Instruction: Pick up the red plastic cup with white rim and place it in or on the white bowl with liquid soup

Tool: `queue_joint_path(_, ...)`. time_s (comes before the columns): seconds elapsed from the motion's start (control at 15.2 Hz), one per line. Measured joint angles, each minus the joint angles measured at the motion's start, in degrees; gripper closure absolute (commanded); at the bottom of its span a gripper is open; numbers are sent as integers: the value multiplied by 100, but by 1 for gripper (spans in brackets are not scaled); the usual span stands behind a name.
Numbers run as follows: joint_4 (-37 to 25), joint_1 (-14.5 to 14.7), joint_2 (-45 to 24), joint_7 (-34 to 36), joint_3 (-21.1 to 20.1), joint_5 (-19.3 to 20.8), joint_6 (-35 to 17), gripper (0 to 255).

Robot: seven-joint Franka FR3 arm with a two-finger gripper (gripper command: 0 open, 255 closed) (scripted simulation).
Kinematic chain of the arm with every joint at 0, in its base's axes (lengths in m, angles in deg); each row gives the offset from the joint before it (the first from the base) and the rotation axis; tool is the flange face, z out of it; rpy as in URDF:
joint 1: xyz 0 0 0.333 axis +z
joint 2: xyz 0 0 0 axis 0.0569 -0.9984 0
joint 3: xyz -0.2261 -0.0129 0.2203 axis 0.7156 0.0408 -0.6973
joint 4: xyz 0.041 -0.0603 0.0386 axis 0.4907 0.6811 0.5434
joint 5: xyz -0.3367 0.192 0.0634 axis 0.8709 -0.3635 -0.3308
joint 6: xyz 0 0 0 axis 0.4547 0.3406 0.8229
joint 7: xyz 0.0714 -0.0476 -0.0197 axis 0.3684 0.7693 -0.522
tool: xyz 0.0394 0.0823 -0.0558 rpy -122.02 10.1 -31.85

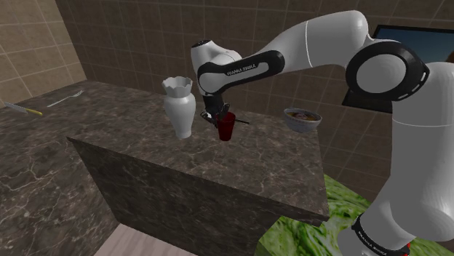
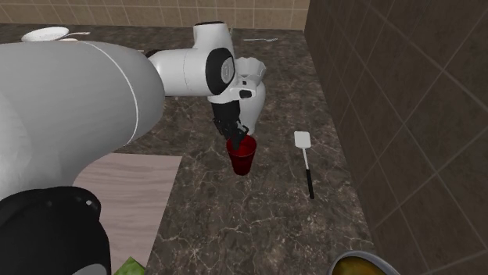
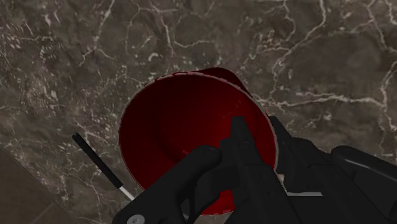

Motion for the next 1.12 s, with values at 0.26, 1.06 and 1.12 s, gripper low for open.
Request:
queue_joint_path(0.26, -250, 4, 52, -67, -7, -28, 295, 255)
queue_joint_path(1.06, -1032, 57, 132, -205, -29, -74, 1143, 255)
queue_joint_path(1.12, -1114, 64, 134, -216, -31, -76, 1225, 255)
